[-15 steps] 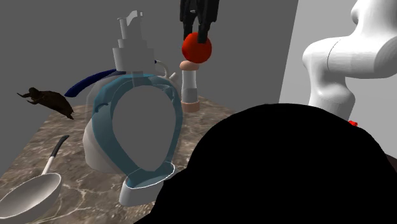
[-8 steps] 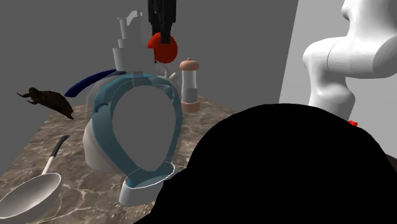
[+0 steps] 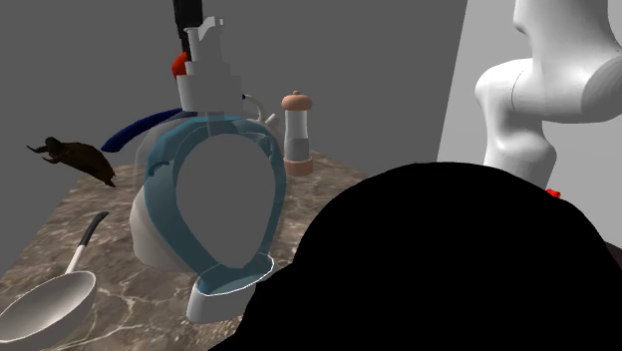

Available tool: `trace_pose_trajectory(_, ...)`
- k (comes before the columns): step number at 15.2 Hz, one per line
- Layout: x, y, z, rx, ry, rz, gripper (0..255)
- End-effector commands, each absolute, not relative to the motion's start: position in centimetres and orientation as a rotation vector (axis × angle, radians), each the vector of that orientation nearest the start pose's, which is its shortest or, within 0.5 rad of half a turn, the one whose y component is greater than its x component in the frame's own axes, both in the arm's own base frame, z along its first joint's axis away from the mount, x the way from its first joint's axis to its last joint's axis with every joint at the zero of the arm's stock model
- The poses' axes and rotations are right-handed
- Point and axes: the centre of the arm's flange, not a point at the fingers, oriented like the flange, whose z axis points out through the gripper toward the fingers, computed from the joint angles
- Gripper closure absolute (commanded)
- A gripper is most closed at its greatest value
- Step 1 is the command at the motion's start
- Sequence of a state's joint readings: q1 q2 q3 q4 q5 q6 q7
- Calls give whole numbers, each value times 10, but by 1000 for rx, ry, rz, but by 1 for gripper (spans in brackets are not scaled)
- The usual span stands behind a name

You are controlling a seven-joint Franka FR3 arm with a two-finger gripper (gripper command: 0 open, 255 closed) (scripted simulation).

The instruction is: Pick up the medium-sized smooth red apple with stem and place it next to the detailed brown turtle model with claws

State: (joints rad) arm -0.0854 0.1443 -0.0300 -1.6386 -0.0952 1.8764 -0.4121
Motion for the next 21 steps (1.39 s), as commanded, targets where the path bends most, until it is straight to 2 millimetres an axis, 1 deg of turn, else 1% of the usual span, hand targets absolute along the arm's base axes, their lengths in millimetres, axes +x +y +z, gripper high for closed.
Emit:
trace_pose_trajectory(1, 638, -84, 534, -3215, -522, -106, 255)
trace_pose_trajectory(2, 653, -89, 534, -3215, -522, -106, 255)
trace_pose_trajectory(21, 653, -89, 433, -3215, -522, -106, 255)
